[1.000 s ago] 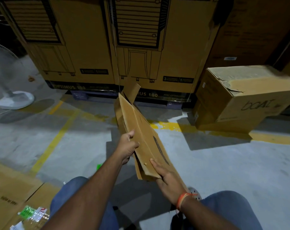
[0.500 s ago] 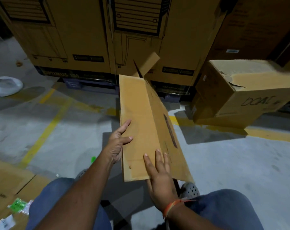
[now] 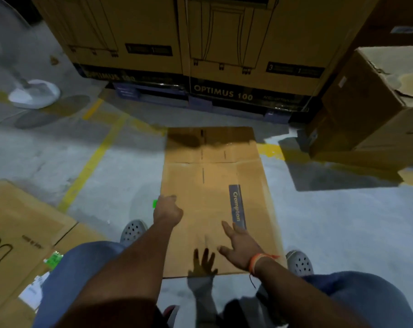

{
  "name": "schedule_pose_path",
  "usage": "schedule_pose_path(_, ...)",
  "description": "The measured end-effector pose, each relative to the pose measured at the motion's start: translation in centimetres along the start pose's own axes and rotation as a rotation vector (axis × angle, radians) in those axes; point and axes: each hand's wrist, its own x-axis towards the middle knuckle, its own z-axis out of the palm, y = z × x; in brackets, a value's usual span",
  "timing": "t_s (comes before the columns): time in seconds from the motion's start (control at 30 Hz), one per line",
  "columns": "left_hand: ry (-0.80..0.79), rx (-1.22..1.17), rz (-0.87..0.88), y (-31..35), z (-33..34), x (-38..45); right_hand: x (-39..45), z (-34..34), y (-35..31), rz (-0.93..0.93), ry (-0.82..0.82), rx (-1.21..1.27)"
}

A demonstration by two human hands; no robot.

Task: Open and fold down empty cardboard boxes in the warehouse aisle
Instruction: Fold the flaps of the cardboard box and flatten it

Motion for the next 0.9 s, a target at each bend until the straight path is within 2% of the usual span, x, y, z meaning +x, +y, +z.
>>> schedule_pose_path(0.17, -0.124, 0.051, 0.181, 1.4, 4.2, 2.4, 5.3, -0.9, 3.2, 0.111, 0.094, 0.042)
schedule_pose_path(0.3, -0.184, 0.086, 0.271, 0.7, 7.3, 4.6, 10.0, -0.4, 4.7, 0.13, 0.096, -0.033)
schedule_pose_path(0.47, -0.144, 0.067, 0.308, 0.4, 9.8, 9.3, 16.8, 0.5, 6.9, 0.163, 0.111, -0.078)
schedule_pose_path(0.57, -0.05, 0.021, 0.281, -0.4, 11.3, 12.7, 20.6, 0.2, 8.6, 0.191, 0.111, -0.049)
schedule_pose_path(0.7, 0.032, 0.048, 0.184, -1.9, 13.2, 17.4, 24.4, -0.6, 12.3, 0.3, 0.233, 0.005)
schedule_pose_path(0.9, -0.021, 0.215, -0.047, -5.1, 15.1, 22.4, 27.0, -0.7, 19.0, 0.488, 0.283, -0.084)
